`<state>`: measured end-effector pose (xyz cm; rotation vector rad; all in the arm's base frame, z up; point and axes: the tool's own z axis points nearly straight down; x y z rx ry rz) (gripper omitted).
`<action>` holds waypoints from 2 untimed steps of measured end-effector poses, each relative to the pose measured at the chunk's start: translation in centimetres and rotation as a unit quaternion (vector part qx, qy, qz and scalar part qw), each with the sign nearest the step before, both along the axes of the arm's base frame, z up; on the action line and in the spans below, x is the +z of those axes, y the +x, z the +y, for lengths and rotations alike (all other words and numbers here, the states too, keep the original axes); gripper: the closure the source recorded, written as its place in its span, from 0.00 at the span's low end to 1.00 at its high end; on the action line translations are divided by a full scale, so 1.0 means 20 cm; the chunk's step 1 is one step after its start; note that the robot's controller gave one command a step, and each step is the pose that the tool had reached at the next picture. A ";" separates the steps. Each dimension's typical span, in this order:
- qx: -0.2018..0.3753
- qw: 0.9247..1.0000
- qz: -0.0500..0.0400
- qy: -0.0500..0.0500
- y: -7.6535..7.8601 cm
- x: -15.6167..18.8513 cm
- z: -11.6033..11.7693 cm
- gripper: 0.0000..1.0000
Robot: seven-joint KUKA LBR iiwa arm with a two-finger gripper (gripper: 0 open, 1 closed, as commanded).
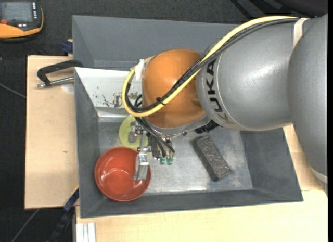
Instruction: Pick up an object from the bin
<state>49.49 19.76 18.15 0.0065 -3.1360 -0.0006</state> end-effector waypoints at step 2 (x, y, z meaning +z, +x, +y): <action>-0.101 0.995 -0.007 0.003 0.02 -0.54 -0.20 1.00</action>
Offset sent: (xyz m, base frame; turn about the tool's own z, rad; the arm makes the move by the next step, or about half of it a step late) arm -0.0007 -0.0420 -0.1115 0.2001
